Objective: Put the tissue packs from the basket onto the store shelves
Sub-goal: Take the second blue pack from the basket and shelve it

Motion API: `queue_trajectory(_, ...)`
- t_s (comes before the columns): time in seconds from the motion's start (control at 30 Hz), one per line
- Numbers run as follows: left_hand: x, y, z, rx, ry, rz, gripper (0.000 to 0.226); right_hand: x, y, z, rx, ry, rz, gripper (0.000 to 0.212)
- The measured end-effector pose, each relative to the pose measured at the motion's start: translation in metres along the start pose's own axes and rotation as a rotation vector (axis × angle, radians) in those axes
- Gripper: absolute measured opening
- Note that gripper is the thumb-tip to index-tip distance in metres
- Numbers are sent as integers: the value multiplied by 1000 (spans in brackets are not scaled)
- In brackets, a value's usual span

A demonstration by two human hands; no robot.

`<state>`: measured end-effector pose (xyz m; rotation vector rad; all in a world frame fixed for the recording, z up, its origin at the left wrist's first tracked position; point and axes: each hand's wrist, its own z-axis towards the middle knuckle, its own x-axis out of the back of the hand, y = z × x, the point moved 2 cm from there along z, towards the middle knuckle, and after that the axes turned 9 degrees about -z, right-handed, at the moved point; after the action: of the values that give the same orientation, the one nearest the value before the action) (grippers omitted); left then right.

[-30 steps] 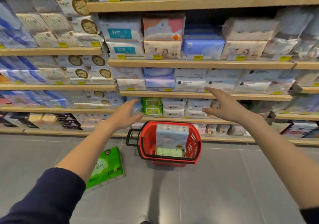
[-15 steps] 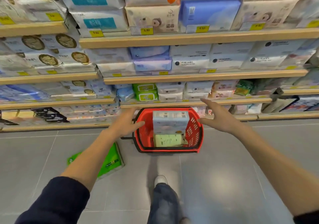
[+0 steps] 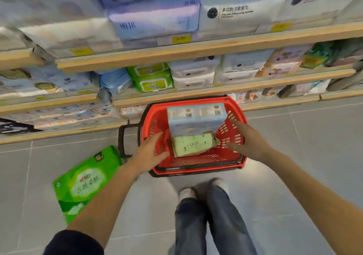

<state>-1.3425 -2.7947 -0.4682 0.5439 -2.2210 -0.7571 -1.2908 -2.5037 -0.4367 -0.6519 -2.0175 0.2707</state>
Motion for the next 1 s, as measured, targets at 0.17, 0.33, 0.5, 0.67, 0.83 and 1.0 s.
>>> queue_trajectory(0.17, -50, -61, 78, -13, 1, -10, 78, -75, 51, 75, 17, -25, 1, 77)
queue_trajectory(0.33, -91, -114, 146, -3, 74, -72, 91, -134, 95, 139, 33, -16, 9, 87)
queue_trajectory(0.5, -103, -137, 174, -121, 334, -156, 81, -143, 113, 177, -33, 286, 147, 86)
queue_trajectory(0.67, -93, -122, 194, -103, 491, -164, 91, -133, 119, 205, -25, 332, 182, 93)
queue_trajectory(0.83, -69, -102, 219, -225, 432, 49, 106, -125, 116, 232, 162, 255, -173, 104)
queue_trajectory(1.0, -64, -95, 227, -110, 395, -185, 123, -117, 110, 245, 219, 259, -344, 108)
